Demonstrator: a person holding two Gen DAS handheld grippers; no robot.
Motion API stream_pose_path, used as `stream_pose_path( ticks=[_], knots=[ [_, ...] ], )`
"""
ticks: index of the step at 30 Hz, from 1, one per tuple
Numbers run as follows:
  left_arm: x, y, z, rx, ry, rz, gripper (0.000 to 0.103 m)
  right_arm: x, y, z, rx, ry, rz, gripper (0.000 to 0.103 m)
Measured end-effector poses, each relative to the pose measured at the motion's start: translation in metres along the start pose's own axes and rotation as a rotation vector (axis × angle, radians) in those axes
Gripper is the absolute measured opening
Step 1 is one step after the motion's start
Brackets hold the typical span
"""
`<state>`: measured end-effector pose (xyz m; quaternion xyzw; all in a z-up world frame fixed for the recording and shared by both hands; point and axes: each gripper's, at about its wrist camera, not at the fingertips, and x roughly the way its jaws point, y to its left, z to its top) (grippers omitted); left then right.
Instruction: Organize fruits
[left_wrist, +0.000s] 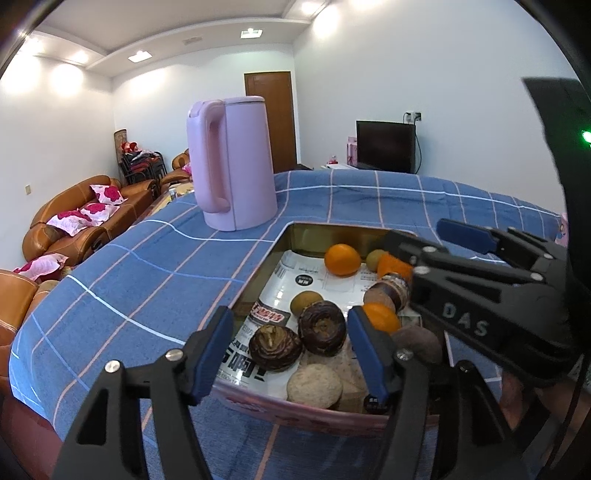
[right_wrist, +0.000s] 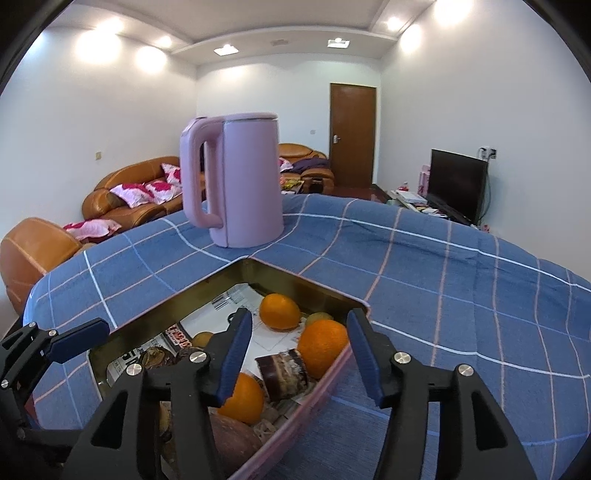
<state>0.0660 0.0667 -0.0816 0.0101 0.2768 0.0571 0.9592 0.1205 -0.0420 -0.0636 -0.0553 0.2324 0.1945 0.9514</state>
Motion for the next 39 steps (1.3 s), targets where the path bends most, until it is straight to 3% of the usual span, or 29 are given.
stream_pose_path(
  ticks=[4,8,15,17,20,39],
  knots=[
    [-0.004,0.001,0.002,-0.01,-0.012,0.002,0.067,-0.01,-0.006,-0.002,0.017,-0.029,-0.029,0.056],
    [-0.01,0.002,0.003,-0.024,-0.04,0.012,0.078,-0.025,-0.01,-0.006,0.013,-0.077,-0.08,0.057],
    [-0.019,0.0,0.008,-0.023,-0.078,0.013,0.079,-0.048,-0.02,-0.01,0.021,-0.16,-0.158,0.061],
    [-0.022,0.0,0.008,-0.025,-0.088,0.017,0.083,-0.051,-0.021,-0.01,0.02,-0.171,-0.174,0.062],
    [-0.024,0.0,0.009,-0.029,-0.104,0.029,0.093,-0.055,-0.023,-0.011,0.022,-0.18,-0.182,0.062],
    [-0.03,0.003,0.012,-0.043,-0.125,0.043,0.098,-0.062,-0.028,-0.014,0.043,-0.198,-0.198,0.062]
  ],
)
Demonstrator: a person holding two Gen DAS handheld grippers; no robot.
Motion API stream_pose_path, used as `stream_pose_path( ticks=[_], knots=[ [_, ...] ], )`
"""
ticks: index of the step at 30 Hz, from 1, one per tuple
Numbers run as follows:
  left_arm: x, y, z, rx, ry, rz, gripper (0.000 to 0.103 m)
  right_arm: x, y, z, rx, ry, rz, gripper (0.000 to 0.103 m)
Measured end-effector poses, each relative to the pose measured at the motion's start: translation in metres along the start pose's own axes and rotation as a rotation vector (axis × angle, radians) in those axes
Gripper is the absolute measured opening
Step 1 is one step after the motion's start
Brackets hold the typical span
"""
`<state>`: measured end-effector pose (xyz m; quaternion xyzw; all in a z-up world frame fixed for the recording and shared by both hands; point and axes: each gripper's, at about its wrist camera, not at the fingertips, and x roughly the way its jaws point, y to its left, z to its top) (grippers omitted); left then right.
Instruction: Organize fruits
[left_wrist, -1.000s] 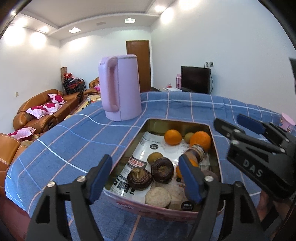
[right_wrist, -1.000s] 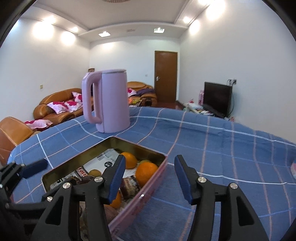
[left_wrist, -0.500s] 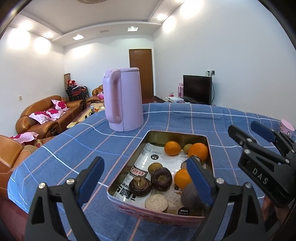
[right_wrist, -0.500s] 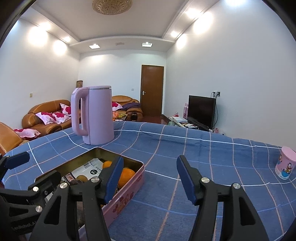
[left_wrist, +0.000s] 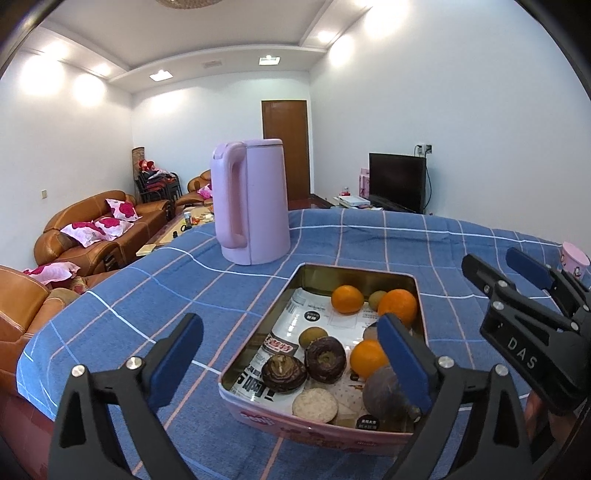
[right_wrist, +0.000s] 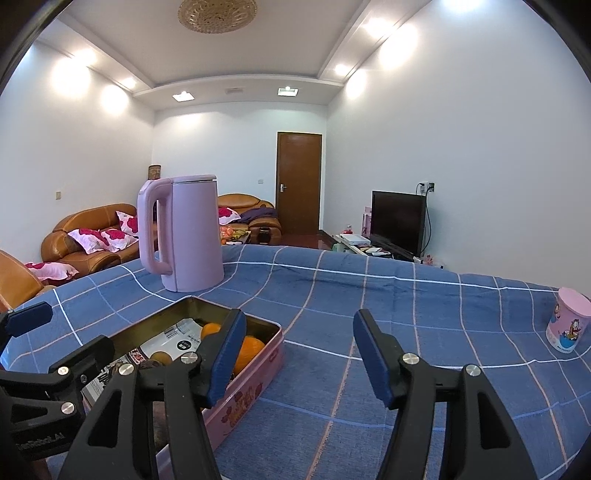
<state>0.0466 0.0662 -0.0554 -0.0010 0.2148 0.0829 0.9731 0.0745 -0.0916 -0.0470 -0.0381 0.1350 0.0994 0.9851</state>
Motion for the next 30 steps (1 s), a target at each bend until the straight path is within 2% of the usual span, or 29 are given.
stream_pose_path(
  ticks=[18,27,30],
  knots=[
    [-0.0021,-0.0012,0.0008,0.005,0.006,-0.005,0.099,-0.0001,-0.0006,0.0001,0.0,0.001,-0.001,0.064],
    [-0.0064,-0.0029,0.0031,0.011,-0.015,-0.006,0.099,0.0,-0.0011,0.0001,0.001,0.001,-0.001,0.064],
    [-0.0074,-0.0025,0.0032,0.008,-0.015,-0.007,0.102,0.0,-0.001,0.0001,0.001,0.001,-0.001,0.065]
  ],
)
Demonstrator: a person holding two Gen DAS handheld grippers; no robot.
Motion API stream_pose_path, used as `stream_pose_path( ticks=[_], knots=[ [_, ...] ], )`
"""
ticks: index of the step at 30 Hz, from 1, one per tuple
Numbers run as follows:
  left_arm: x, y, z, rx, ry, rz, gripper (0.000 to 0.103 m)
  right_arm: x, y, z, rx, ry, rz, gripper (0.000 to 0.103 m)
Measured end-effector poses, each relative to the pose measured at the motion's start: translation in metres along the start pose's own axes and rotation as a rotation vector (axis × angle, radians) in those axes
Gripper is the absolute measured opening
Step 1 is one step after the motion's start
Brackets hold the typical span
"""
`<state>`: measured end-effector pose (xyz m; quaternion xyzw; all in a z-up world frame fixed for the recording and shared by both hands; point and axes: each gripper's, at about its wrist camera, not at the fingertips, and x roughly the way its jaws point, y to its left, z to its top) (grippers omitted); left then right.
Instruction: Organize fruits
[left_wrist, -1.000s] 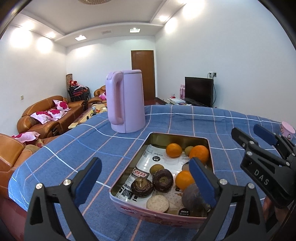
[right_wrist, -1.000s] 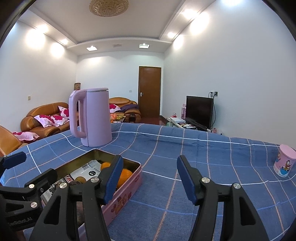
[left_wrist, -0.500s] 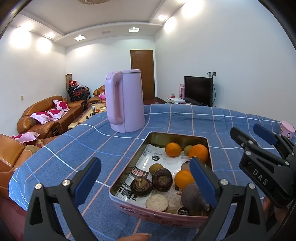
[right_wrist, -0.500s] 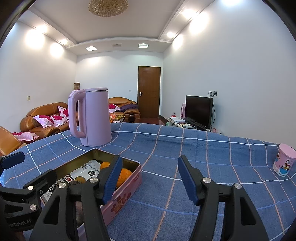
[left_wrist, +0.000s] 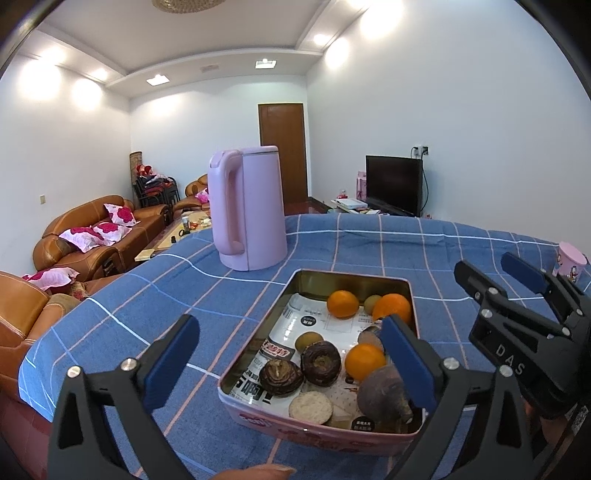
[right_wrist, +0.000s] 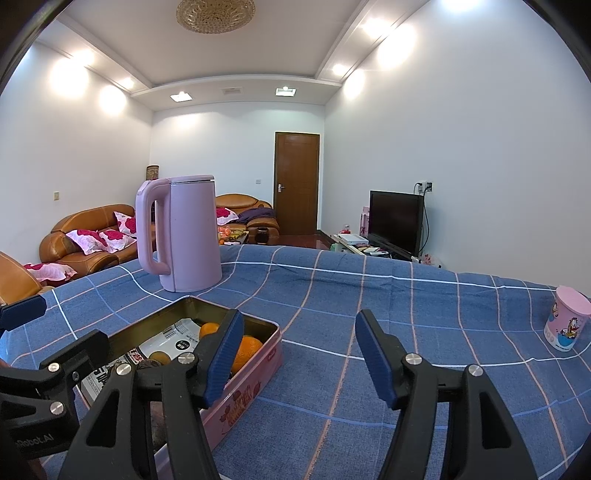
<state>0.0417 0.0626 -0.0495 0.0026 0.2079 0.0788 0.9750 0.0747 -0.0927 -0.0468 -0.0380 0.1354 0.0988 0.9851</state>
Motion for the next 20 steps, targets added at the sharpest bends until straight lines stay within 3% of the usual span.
stream_pose_path(
  ticks=[20],
  knots=[
    [0.0051,0.001,0.0017,-0.014,0.011,0.012,0.103,-0.0001,-0.0004,0.0,0.002,0.001,0.001,0.067]
  ],
)
